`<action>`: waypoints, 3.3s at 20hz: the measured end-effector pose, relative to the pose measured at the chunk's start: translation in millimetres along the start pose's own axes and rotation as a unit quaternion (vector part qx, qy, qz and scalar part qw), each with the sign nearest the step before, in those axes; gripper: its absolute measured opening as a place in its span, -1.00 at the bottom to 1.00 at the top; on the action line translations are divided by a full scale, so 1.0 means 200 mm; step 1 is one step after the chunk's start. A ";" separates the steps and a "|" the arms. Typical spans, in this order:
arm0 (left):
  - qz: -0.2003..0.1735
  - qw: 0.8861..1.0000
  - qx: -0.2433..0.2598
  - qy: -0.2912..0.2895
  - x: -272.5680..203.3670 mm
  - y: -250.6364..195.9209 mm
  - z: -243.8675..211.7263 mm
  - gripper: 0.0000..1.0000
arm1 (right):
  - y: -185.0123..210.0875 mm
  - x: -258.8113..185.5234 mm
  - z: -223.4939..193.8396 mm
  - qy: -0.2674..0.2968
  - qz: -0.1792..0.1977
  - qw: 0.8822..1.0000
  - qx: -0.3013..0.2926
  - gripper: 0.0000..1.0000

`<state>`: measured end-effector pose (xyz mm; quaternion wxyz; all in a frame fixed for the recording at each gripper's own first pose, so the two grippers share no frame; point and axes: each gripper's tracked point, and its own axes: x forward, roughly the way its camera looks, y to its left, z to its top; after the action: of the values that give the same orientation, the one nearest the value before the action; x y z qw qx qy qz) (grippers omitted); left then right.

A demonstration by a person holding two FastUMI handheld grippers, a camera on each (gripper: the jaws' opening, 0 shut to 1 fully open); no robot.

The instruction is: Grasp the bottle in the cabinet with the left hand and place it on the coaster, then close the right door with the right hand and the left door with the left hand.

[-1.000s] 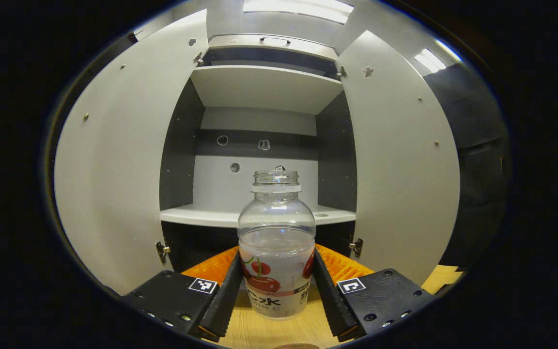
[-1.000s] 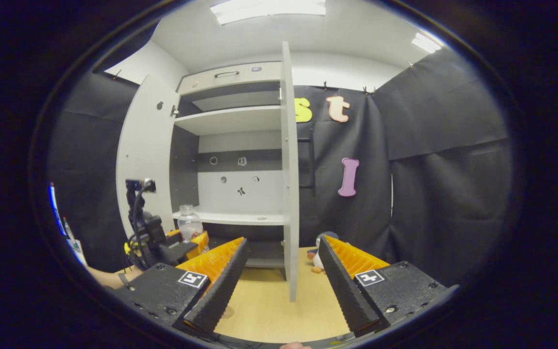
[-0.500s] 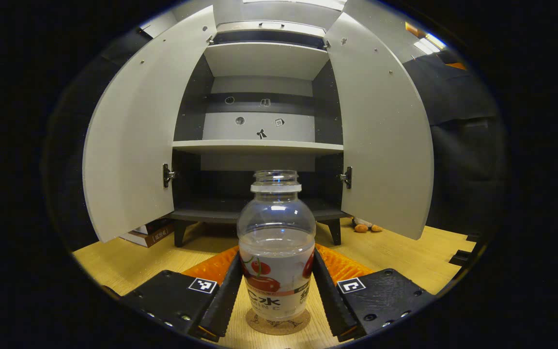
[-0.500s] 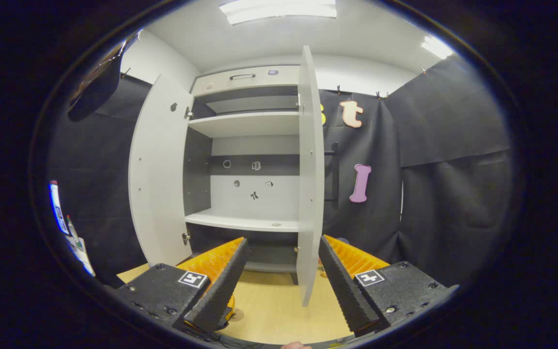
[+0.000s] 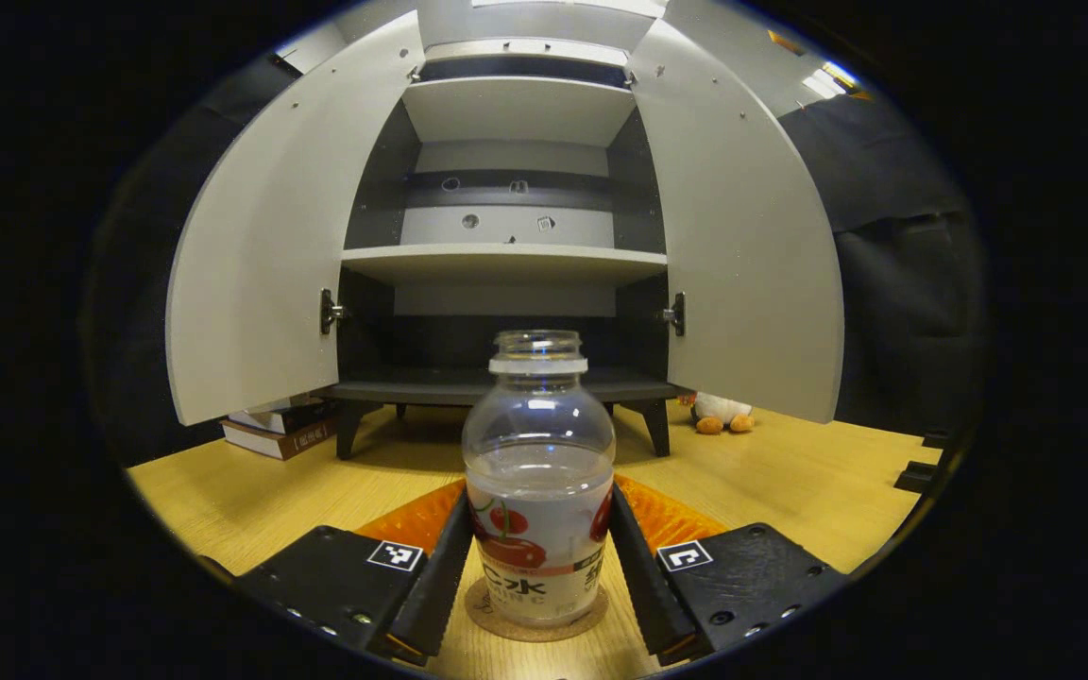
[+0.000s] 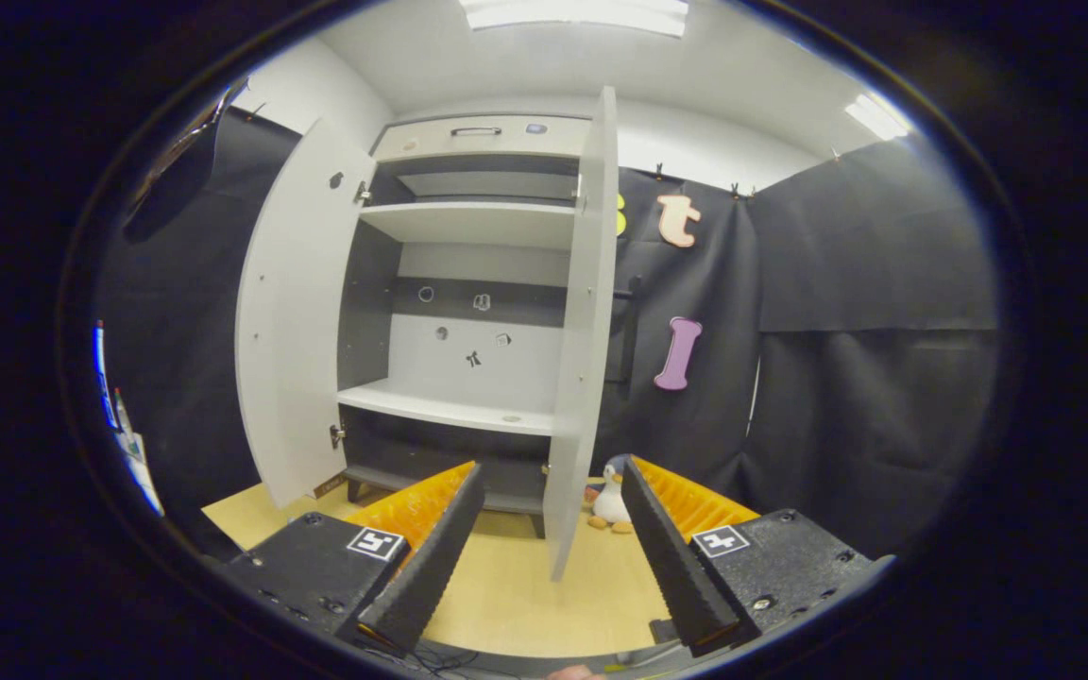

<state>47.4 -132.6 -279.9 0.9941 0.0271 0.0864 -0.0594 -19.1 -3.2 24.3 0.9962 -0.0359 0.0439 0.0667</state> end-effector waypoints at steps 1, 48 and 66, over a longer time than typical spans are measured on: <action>0.000 1.000 0.004 -0.007 0.01 0.00 0.01 0.49 | 0.00 0.00 -0.01 0.004 0.000 1.000 -0.003 0.92; 0.002 0.999 -0.015 -0.050 -0.53 0.32 1.08 0.89 | -0.71 0.92 0.41 -0.063 -0.078 0.995 0.019 0.88; 0.065 0.996 -0.036 -0.052 -0.58 0.55 1.09 0.89 | 0.16 1.09 0.46 -0.080 0.048 0.996 0.005 0.90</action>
<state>-16.7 -24.7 -40.7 0.9993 -0.0061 0.0349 0.0075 199.9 64.3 93.5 0.9922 -0.0231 -0.0343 0.1172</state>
